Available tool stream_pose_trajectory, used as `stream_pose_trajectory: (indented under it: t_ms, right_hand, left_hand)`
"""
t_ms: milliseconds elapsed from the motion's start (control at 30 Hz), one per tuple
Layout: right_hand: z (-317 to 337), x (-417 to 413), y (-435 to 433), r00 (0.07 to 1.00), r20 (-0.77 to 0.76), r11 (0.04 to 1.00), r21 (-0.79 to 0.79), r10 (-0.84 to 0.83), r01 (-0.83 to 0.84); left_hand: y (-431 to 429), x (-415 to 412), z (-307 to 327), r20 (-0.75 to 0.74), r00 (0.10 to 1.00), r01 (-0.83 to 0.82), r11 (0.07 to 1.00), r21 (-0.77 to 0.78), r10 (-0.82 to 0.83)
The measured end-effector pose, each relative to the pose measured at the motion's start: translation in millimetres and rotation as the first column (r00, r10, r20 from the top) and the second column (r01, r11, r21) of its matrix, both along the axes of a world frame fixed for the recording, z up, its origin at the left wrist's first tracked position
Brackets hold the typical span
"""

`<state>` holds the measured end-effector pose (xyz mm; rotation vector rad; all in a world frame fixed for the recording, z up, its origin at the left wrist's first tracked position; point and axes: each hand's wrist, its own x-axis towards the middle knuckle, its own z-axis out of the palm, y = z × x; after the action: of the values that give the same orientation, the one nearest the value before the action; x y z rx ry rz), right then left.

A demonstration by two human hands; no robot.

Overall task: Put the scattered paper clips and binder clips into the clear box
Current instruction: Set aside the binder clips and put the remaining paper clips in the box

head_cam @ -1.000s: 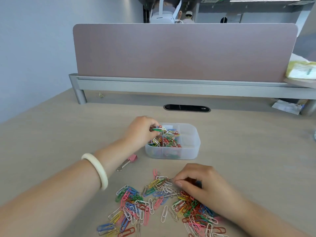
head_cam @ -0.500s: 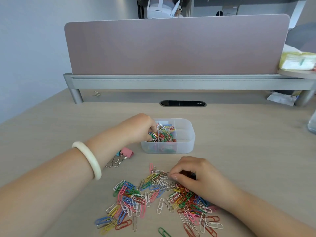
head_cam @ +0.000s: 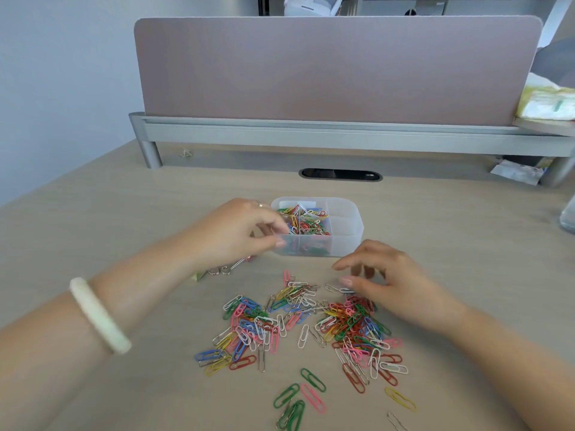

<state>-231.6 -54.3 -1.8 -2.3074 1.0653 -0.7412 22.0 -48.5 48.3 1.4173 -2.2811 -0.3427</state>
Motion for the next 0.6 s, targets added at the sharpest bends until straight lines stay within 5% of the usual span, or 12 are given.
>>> stream_pose_trajectory:
  t_ms: [233,600]
  right_hand:
    - [14.2,-40.5,10.5,0.880,-0.464,0.982,0.186,0.105,-0.019]
    - [12.3,-4.8,26.4,0.910,-0.388,0.985,0.137,0.150,-0.105]
  left_hand:
    - [52.5,43.8,-28.3,0.259,0.956,0.046,0.944,0.326,-0.136]
    - [53.4,16.8,-50.2,0.077,0.993,0.063,0.963,0.263,-0.086]
